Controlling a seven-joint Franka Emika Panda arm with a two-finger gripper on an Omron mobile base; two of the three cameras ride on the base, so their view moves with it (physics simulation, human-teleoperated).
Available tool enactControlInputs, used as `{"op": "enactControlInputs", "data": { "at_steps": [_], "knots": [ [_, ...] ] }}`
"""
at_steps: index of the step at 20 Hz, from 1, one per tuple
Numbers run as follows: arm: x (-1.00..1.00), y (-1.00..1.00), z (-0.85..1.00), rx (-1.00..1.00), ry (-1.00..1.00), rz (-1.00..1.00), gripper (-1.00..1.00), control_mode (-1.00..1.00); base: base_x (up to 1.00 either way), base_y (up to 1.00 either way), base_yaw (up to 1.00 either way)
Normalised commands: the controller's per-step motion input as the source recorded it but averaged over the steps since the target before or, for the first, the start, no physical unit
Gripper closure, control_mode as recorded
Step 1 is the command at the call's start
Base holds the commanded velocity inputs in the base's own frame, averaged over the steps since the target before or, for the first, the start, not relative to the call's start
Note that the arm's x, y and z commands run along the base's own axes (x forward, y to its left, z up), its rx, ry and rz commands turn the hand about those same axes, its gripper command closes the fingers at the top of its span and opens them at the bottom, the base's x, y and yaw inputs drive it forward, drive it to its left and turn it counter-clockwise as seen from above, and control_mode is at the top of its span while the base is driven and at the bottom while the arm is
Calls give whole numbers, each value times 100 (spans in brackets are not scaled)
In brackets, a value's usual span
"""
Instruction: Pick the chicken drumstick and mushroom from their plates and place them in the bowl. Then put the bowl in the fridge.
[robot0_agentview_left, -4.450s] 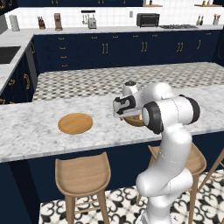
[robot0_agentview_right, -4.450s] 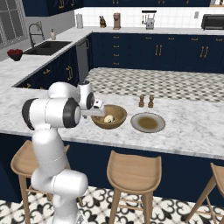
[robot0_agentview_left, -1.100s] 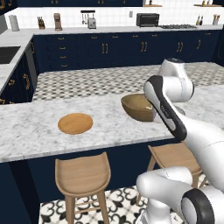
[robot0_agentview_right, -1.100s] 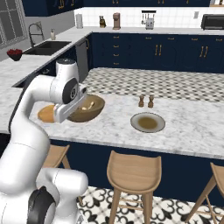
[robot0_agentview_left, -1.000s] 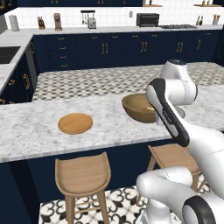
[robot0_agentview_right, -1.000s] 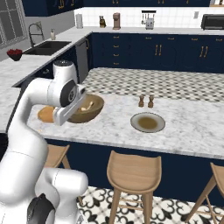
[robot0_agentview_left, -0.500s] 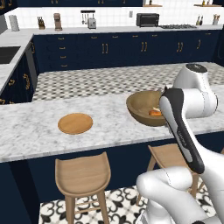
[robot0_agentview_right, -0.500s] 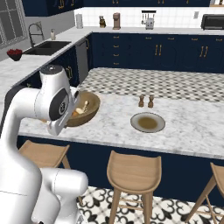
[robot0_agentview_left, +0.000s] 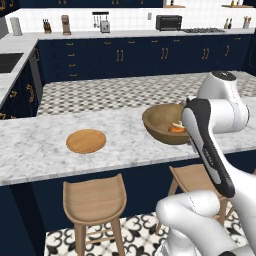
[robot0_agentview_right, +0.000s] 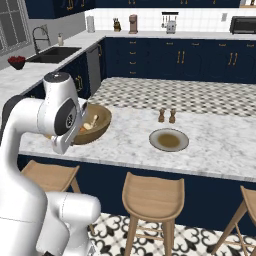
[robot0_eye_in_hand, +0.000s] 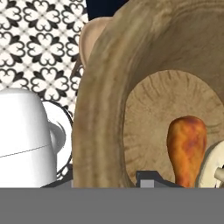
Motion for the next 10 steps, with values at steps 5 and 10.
{"op": "enactControlInputs", "data": {
  "at_steps": [5,10],
  "knots": [
    [0,-2,0,0,1,0,100,-100,0,0,0],
    [0,-5,0,0,0,0,100,100,-36,-10,-1]
  ]
}}
